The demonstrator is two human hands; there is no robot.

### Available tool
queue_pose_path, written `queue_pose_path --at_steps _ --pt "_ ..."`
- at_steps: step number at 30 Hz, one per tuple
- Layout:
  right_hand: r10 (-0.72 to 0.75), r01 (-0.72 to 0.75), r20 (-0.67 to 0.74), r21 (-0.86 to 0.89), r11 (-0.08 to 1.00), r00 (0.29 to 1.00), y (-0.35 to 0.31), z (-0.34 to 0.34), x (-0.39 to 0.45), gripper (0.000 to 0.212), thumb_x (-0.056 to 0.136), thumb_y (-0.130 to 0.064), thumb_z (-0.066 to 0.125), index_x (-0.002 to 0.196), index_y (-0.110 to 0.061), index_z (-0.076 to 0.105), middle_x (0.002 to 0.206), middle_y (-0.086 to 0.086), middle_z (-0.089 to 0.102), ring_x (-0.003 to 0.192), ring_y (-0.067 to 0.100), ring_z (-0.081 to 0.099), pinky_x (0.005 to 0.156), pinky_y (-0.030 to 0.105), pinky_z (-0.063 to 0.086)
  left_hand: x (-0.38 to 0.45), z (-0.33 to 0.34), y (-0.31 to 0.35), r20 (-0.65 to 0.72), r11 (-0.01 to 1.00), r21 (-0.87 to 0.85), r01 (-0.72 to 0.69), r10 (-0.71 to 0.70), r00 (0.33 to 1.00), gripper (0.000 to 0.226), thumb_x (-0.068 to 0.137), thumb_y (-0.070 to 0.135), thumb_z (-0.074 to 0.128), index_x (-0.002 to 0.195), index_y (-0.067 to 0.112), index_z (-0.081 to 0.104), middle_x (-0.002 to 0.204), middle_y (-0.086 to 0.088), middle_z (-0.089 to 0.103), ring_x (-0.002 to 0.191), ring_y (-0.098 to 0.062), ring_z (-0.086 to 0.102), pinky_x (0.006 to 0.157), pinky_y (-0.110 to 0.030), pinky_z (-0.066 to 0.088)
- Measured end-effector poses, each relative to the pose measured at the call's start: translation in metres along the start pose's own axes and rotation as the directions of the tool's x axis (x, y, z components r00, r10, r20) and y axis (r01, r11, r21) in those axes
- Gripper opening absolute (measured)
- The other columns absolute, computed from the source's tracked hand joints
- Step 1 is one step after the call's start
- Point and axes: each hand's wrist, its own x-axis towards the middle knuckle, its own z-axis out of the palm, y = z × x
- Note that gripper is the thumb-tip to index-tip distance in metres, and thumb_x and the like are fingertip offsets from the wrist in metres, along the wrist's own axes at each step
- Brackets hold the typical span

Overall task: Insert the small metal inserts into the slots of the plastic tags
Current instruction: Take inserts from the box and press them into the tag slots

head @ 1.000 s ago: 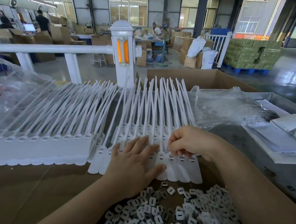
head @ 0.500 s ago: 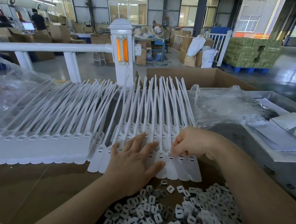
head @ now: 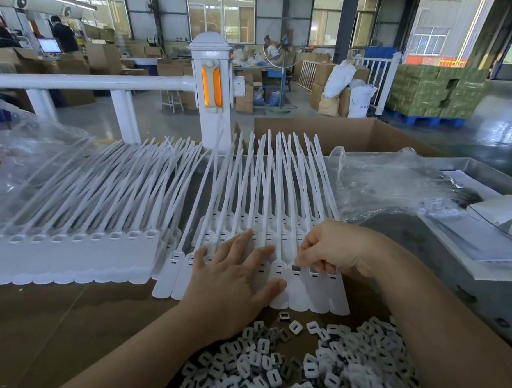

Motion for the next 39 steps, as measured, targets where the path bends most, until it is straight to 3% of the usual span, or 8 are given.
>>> queue_pose_path --at_steps 7,11,14,19,26,30,35,39 --pt "-0.021 0.019 -0.024 -0.08 0.997 0.999 -0.002 0.004 0.0 0.012 0.083 -0.02 0.078 0.086 -0.01 0.072 0.062 -0.001 0.063 0.052 0.011 0.051 0.043 0.018 0.038 0.0 -0.002 -0.001 0.012 0.999 -0.037 -0.012 0.012 1.0 0.075 0.078 0.084 0.001 0.146 0.054 0.007 0.164 0.011 -0.004 0.15 -0.01 -0.002 0.12 -0.051 -0.003" --pt "-0.026 0.025 -0.015 -0.081 0.996 1.0 -0.001 0.003 0.0 0.014 0.083 -0.019 0.078 0.088 -0.008 0.071 0.063 0.0 0.063 0.051 0.011 0.05 0.042 0.017 0.038 -0.002 -0.016 -0.001 -0.055 0.984 -0.162 -0.068 0.06 0.997 0.059 0.086 0.073 0.039 0.141 0.052 0.034 0.159 0.015 0.017 0.146 -0.007 0.01 0.119 -0.04 0.0" --pt "-0.031 0.031 0.005 -0.061 0.998 1.0 0.0 0.002 0.001 0.013 0.085 -0.019 0.077 0.087 -0.01 0.068 0.063 0.0 0.063 0.051 0.01 0.051 0.043 0.017 0.038 -0.004 -0.032 0.003 -0.182 0.905 -0.252 -0.343 0.304 0.935 0.032 0.084 0.053 0.068 0.116 0.046 0.064 0.121 0.021 0.051 0.118 -0.001 0.042 0.103 -0.022 0.026" --pt "-0.047 0.047 0.014 0.0 0.999 0.999 0.002 0.002 0.002 0.011 0.085 -0.014 0.077 0.082 -0.008 0.068 0.06 0.0 0.064 0.048 0.01 0.052 0.044 0.019 0.04 -0.012 -0.037 0.019 -0.034 0.788 -0.379 -0.484 0.511 0.859 0.019 0.082 0.041 0.077 0.1 0.037 0.078 0.089 0.019 0.061 0.091 0.005 0.049 0.089 -0.015 0.035" --pt "-0.046 0.046 0.003 0.01 0.999 0.999 0.002 0.003 0.002 0.012 0.086 -0.016 0.075 0.08 -0.009 0.069 0.062 0.002 0.065 0.052 0.011 0.052 0.047 0.021 0.04 -0.015 -0.033 0.024 0.021 0.831 -0.352 -0.43 0.467 0.884 0.015 0.088 0.041 0.069 0.101 0.034 0.075 0.092 0.021 0.059 0.092 0.005 0.053 0.077 -0.01 0.043" --pt "-0.035 0.034 0.003 0.041 0.999 0.999 0.001 0.001 0.001 0.015 0.093 -0.019 0.068 0.082 -0.009 0.067 0.057 0.0 0.063 0.045 0.008 0.05 0.04 0.018 0.035 -0.014 -0.031 0.023 -0.021 0.821 -0.513 -0.25 0.279 0.96 0.008 0.09 0.034 0.069 0.094 0.033 0.076 0.09 0.021 0.067 0.084 0.004 0.062 0.074 -0.012 0.049" --pt "-0.134 0.134 -0.008 0.173 0.976 0.991 -0.004 -0.003 -0.003 0.008 0.096 -0.021 0.065 0.094 -0.014 0.068 0.06 -0.004 0.066 0.046 0.005 0.051 0.039 0.017 0.035 -0.006 -0.033 0.016 -0.002 0.431 -0.9 0.071 -0.167 0.986 0.009 0.092 0.026 0.068 0.089 0.024 0.076 0.08 0.005 0.075 0.069 -0.006 0.068 0.062 -0.013 0.05" --pt "-0.259 0.249 0.013 0.225 0.942 0.966 -0.008 -0.005 -0.006 0.004 0.094 -0.02 0.068 0.093 -0.016 0.071 0.069 -0.004 0.071 0.054 0.004 0.058 0.044 0.018 0.042 -0.003 -0.036 0.012 0.126 0.095 -0.983 0.157 -0.274 0.953 0.013 0.094 0.019 0.065 0.089 0.009 0.073 0.081 -0.007 0.076 0.066 -0.011 0.067 0.058 -0.019 0.052"
